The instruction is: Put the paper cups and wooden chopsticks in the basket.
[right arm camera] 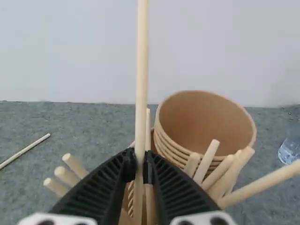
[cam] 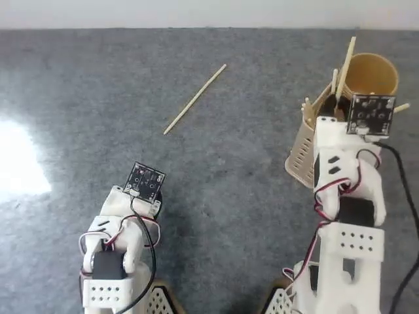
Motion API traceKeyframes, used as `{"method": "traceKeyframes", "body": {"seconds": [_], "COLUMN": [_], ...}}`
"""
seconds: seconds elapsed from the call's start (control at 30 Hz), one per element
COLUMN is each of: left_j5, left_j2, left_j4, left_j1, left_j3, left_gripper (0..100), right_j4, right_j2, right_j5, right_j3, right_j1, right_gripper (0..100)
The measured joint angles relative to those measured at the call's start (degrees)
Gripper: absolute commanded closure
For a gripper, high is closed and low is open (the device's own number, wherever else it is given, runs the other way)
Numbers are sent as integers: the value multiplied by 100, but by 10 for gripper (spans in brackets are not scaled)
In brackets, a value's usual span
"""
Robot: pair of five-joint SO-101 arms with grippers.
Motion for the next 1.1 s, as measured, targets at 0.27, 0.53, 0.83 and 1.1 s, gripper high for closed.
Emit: {"method": "traceKeyframes", "body": {"seconds": [0.27,0.53,0.83,1.1], "left_j5": [0,0,0,18], "left_j2": [0,0,0,0], "left_j4": [0,0,0,0], "left_j1": [0,0,0,0], "left_j3": [0,0,0,0], "left_gripper": [870,870,870,870], "right_j4": [0,0,26,1802], "right_j2": [-519,-668,-686,-2365], "right_j5": [0,0,0,158], "right_j3": [431,431,431,-246], "right_j1": [0,0,53,325], "right_gripper": [856,739,739,739]}}
